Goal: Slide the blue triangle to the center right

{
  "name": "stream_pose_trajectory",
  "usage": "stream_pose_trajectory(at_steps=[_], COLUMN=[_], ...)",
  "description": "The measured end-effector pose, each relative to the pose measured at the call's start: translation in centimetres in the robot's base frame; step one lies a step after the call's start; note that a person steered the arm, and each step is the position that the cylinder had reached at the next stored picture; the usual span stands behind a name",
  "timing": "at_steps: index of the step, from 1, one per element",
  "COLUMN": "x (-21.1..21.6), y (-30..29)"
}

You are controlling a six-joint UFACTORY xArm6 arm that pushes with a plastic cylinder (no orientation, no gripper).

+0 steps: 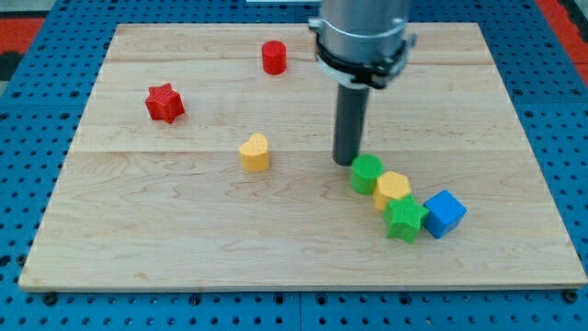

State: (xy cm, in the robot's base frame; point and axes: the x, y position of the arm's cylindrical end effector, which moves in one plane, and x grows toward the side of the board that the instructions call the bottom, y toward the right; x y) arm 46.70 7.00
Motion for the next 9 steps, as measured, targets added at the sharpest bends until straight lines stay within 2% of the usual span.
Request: stream_pose_trajectory(at_steps=[1, 3, 4, 5, 8, 9], x=[-0.3, -5.9, -6.5, -7.3, -18.4, -19.0], y=[0.5, -2.7, -2.7, -2.0, 0.8, 5.9])
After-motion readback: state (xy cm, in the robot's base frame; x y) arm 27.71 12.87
